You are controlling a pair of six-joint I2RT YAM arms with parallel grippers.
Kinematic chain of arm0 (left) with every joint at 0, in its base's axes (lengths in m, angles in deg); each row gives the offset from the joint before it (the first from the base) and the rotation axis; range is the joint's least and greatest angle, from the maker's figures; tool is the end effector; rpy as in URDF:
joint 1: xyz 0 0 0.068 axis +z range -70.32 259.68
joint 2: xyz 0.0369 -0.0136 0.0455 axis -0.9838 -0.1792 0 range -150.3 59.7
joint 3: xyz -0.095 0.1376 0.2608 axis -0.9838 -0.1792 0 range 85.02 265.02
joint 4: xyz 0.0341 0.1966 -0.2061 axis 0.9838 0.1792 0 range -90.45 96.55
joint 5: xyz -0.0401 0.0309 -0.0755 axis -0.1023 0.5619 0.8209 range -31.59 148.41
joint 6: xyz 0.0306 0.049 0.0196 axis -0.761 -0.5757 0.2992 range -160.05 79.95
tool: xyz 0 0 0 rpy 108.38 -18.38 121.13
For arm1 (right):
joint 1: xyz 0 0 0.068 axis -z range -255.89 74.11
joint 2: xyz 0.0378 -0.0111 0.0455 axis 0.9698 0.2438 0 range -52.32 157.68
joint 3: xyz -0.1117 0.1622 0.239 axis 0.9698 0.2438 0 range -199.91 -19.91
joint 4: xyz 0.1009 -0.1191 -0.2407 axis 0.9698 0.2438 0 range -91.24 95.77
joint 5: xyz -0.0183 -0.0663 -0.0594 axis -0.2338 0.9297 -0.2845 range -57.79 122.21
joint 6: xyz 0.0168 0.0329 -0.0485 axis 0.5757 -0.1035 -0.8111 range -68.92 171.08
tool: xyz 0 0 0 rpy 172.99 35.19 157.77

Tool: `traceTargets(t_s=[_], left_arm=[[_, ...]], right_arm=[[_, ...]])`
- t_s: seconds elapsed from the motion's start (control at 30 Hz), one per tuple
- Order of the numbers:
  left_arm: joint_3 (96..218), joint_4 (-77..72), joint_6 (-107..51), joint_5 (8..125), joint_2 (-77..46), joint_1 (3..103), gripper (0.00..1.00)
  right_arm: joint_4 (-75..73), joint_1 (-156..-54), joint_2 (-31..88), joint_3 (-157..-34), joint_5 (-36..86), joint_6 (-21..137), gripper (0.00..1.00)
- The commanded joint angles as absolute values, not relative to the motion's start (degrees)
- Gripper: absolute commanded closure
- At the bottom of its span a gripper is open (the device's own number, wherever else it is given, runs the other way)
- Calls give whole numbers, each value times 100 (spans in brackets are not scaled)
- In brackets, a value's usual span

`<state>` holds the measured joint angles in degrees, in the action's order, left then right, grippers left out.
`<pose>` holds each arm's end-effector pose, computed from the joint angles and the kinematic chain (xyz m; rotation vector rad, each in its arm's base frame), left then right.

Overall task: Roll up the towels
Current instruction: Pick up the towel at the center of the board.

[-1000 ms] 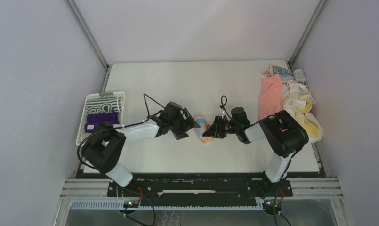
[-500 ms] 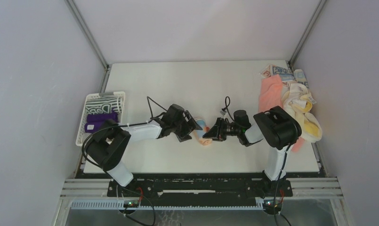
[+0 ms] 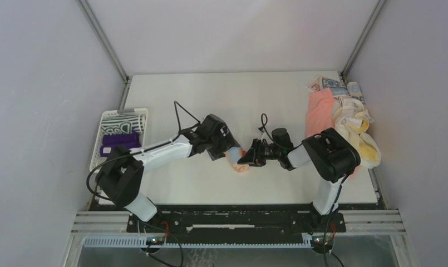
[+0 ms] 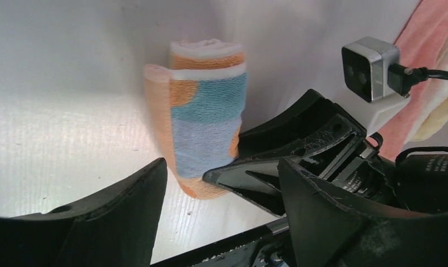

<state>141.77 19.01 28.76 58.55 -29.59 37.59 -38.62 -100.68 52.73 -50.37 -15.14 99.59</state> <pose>0.2607 -0.2357 0.2257 -0.6151 2.5946 -0.7581 0.2692 0.1614 0.0954 -0.0180 2.4647 1.5608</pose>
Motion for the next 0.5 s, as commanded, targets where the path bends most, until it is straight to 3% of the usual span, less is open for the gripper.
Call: traceTargets(t_s=[0.0,0.47], left_arm=[[14631,2020,2639,5837,-3276,3679,22],[14896,2091,2585,5942,-4206,3635,23]], right_arm=[[-2864,-10274,5515,-4969,-892,9588,69],[-2795,-10348,5463,-4984,-811,9550,69]])
